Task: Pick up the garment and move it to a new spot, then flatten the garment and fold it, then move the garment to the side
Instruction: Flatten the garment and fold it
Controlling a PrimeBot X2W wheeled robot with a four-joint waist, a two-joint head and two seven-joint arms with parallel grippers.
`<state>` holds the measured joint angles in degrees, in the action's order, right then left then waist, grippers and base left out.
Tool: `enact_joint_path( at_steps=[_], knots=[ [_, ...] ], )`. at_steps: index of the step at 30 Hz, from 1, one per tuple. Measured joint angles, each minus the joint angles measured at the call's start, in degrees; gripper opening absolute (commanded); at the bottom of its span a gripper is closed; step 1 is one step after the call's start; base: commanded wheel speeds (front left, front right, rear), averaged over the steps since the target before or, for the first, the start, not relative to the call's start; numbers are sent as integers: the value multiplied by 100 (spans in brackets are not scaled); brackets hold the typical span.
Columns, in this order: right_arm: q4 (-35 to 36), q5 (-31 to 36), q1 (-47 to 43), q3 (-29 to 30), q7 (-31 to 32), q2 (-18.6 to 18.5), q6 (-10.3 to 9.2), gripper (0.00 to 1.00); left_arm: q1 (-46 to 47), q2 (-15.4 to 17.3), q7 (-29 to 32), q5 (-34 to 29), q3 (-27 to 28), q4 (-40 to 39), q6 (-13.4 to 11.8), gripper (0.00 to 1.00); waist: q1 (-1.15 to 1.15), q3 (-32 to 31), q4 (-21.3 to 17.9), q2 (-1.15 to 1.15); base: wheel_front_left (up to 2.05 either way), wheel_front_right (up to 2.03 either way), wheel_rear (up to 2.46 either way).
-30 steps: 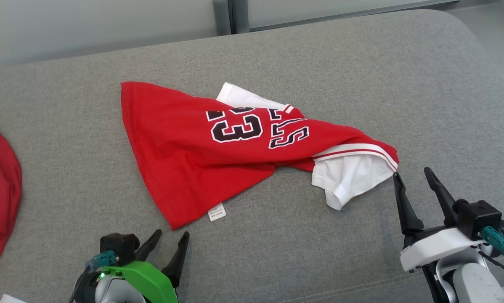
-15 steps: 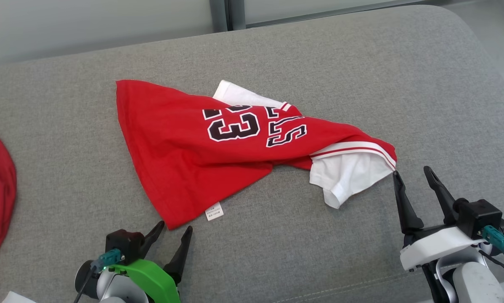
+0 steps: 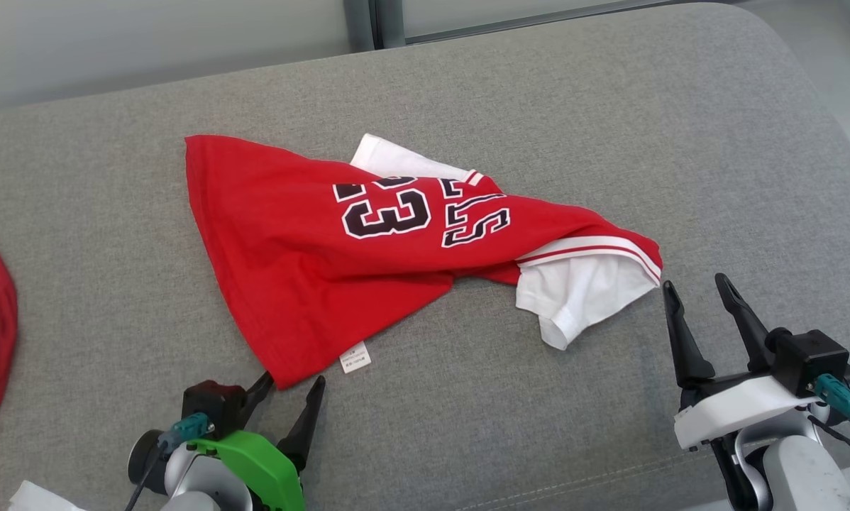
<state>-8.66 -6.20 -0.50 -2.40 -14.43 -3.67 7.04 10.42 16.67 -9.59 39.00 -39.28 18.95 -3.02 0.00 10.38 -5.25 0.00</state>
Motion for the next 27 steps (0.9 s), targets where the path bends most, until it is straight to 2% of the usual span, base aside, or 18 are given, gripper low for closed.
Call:
enact_joint_path(
  at_steps=[4,5,6,10,15,16,17,18,27],
  knots=[
    [-8,0,1,-3,0,2,0,100,103,-62,-63,-46,-4,92,24,100,0,5,-5,0,0,0,0],
    [-10,0,1,-9,0,3,0,100,128,-81,-63,-46,-9,105,47,71,0,5,-5,0,0,0,0],
    [-13,0,1,-13,0,4,1,100,150,-97,-63,-52,-19,116,49,50,0,5,-6,0,0,0,0],
    [-33,0,1,-41,0,8,1,100,166,-120,-65,-54,-45,236,56,37,0,3,-14,0,0,0,0],
    [-42,0,1,-55,0,11,1,100,170,-134,-110,-63,-71,310,103,28,0,7,-32,0,0,0,0],
    [-43,0,1,-57,0,11,1,100,172,-134,-113,-75,-75,325,105,24,0,8,-35,0,0,0,0],
    [-44,0,1,-64,0,11,1,100,181,-134,-113,-79,-81,349,107,8,0,10,-37,0,0,0,0],
    [-48,0,1,-85,0,11,1,100,197,-135,-113,-82,-88,380,108,0,0,12,-39,0,0,0,0],
    [-230,-5,-33,-750,0,20,2,100,379,-163,-192,-34,102,408,152,0,0,23,-13,0,0,0,0]
  ],
)
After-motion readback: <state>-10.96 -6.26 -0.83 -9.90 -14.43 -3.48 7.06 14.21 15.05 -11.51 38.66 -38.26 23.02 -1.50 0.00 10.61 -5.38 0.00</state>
